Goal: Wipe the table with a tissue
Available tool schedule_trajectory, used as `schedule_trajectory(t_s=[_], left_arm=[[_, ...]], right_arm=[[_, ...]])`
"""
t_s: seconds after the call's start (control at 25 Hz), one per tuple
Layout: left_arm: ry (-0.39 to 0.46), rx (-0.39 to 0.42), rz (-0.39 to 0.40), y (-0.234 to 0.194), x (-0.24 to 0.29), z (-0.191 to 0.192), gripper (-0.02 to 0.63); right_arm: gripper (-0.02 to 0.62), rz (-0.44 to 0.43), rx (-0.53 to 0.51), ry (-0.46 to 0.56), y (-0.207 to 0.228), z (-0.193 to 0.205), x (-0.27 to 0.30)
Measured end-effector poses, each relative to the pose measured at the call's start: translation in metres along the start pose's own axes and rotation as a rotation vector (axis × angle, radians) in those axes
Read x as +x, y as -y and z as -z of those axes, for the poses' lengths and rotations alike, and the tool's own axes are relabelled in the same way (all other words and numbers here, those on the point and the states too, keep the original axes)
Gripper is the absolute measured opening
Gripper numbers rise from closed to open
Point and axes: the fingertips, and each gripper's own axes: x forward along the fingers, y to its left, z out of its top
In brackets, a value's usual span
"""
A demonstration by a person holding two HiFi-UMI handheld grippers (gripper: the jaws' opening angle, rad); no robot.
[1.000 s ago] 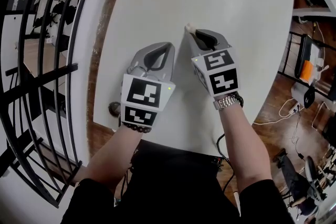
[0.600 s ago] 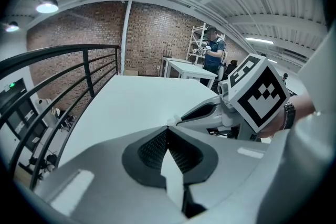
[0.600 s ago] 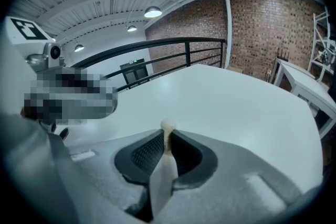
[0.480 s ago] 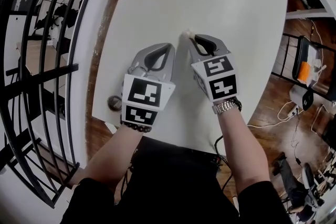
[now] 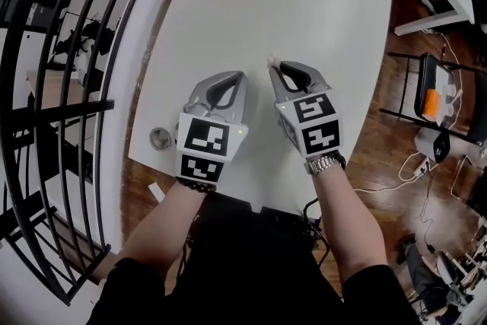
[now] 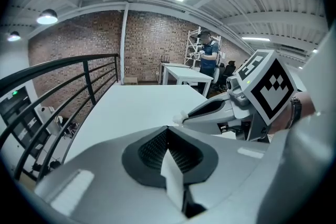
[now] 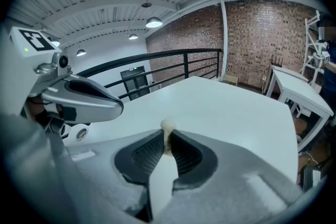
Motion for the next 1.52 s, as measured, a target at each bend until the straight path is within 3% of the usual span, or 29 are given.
schedule_trajectory(t_s=[0.68,1.52], left_arm=[[0.075,0.054,-0.053,0.079,-0.07,-0.012,0.012],[0.165,0.142,-0.065,0.178,-0.141,-0.014,0.012]], right_arm=[[0.035,-0.016,-0.039,0.123,-0.029,0.007,-0.118],[0.035,-0.014,-0.091,0.269,-0.068,0.032,-0.239]])
